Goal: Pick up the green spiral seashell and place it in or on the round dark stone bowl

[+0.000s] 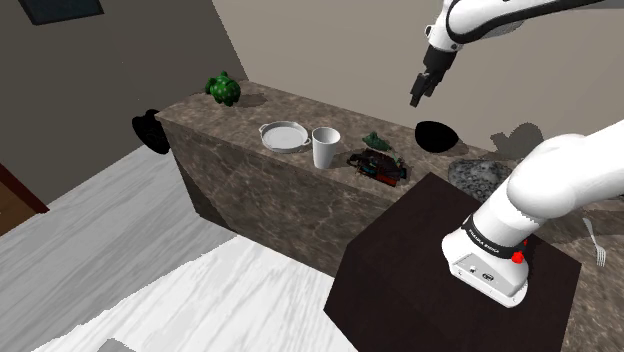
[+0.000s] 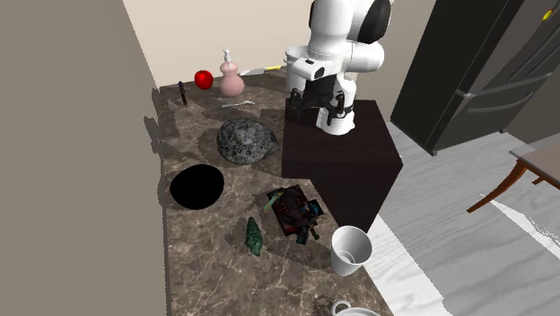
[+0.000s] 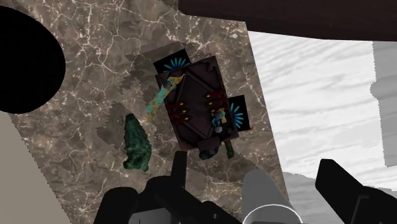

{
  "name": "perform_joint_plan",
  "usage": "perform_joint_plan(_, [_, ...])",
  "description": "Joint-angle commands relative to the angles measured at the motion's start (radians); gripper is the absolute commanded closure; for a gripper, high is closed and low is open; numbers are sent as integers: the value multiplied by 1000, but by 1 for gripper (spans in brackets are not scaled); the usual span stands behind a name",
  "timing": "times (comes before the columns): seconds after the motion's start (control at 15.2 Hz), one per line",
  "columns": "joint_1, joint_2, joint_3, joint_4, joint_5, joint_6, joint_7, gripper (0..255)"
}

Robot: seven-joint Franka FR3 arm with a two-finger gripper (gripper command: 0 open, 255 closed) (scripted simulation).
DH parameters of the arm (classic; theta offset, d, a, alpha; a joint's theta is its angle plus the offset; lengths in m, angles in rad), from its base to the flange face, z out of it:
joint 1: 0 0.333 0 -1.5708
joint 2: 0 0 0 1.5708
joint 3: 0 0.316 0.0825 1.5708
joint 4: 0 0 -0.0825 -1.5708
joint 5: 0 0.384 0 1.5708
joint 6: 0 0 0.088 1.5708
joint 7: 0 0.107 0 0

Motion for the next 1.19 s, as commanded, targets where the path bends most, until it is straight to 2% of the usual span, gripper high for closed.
perform_joint_plan(0.0, [-2,63,-33,2,0,60,-31,0])
perform_joint_plan(0.26, [-1,207,-107,25,19,176,-114,0])
perform_joint_plan(0.53, [7,369,-174,69,83,282,-220,0])
perform_joint_plan(0.86, [0,592,-221,156,242,384,-396,0])
perform_joint_plan(1.12, [-53,772,-199,252,392,429,-544,0])
